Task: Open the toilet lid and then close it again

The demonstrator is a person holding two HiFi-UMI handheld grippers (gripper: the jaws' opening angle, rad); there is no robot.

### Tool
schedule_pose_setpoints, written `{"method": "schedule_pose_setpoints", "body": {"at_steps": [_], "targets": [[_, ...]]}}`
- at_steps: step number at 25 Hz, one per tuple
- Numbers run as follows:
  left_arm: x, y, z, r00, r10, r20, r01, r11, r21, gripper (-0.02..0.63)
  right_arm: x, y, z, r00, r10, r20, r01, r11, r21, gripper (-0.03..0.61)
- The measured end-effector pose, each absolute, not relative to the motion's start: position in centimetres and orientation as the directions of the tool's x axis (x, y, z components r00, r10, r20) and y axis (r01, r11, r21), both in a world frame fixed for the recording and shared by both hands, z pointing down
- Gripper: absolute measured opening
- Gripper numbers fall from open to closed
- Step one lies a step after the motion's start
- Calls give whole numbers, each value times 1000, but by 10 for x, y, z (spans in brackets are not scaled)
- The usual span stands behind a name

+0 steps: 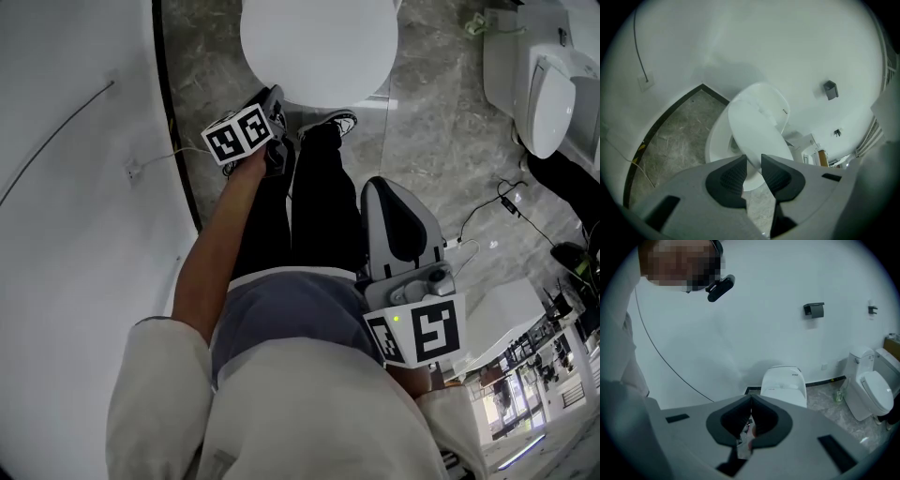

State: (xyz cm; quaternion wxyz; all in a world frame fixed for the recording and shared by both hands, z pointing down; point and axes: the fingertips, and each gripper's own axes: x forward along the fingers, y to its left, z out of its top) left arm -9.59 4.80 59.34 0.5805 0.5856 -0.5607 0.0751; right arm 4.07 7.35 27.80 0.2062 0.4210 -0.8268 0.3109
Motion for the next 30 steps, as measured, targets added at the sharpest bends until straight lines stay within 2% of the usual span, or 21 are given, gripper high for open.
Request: {"method": "schedule_pose_setpoints", "body": {"at_steps": [30], "targets": [[-99, -10, 503, 350, -640, 684, -733, 267, 625, 91, 71, 67, 205, -523, -670, 527, -851, 450, -271, 11]]}}
